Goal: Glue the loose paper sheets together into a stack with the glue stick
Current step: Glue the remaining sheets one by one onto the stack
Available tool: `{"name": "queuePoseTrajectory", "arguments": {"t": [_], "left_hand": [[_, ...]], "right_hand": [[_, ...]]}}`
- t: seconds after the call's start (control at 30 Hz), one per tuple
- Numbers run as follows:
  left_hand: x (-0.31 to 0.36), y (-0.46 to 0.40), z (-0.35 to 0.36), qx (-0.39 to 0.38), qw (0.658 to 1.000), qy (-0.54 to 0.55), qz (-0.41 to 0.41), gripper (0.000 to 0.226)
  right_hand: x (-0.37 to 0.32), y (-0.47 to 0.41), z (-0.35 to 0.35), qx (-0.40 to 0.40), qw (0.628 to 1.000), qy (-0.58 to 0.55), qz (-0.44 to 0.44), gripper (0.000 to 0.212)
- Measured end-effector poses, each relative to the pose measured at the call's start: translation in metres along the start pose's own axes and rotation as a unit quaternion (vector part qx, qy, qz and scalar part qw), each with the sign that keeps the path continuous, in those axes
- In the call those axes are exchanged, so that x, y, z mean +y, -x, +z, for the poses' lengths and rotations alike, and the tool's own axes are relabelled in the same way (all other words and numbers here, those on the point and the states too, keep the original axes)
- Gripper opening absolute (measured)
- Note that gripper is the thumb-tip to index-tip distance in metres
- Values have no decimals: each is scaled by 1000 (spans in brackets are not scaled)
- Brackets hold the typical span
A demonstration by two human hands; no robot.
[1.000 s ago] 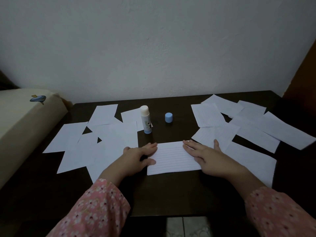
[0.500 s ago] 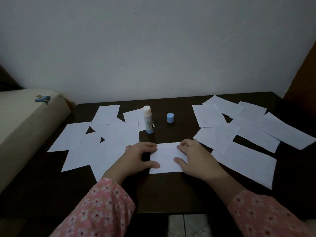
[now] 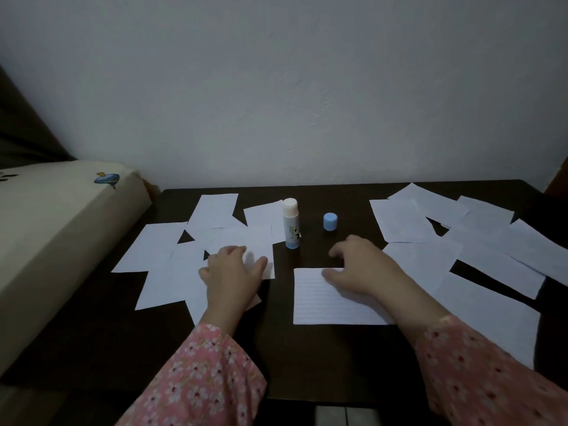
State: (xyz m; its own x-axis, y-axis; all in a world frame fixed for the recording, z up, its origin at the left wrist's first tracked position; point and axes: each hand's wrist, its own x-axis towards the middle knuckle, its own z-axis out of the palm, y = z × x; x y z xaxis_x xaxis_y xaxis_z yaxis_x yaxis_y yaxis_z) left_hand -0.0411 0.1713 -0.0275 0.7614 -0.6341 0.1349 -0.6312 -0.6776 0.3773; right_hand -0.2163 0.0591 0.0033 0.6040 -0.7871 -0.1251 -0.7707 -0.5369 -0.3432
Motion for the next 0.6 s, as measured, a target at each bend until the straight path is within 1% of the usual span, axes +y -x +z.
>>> {"name": "queuePoseTrajectory", "arguments": {"t": [0.03, 0.07, 0.17, 0.27, 0.37, 0.4, 0.5, 0.6], "left_hand": [[-3, -3, 2, 3, 999, -48, -24, 65], [-5, -5, 4, -1, 996, -72, -44, 73], [-8, -10, 16, -35, 993, -85, -74, 91], [-7, -15, 21, -62, 991, -95, -74, 96], [-7, -18, 19, -72, 989, -110, -68, 94], [-7, -19, 18, -76, 989, -112, -67, 94], [-7, -20, 18, -87, 988, -109, -68, 93], [-7, -22, 18, -86, 988, -106, -68, 90]], "right_hand": [[-5, -8, 1, 16, 998, -59, -2, 52], [-11, -16, 2, 30, 992, -120, -5, 51], [-26, -38, 11, 52, 967, -251, -3, 59], [-36, -54, 23, 61, 940, -335, 6, 69], [-44, -64, 34, 81, 906, -415, 16, 68], [-46, -66, 36, 89, 898, -431, 19, 67], [-52, -67, 47, 123, 892, -435, 21, 61], [-50, -58, 59, 160, 878, -451, -7, 49]]}}
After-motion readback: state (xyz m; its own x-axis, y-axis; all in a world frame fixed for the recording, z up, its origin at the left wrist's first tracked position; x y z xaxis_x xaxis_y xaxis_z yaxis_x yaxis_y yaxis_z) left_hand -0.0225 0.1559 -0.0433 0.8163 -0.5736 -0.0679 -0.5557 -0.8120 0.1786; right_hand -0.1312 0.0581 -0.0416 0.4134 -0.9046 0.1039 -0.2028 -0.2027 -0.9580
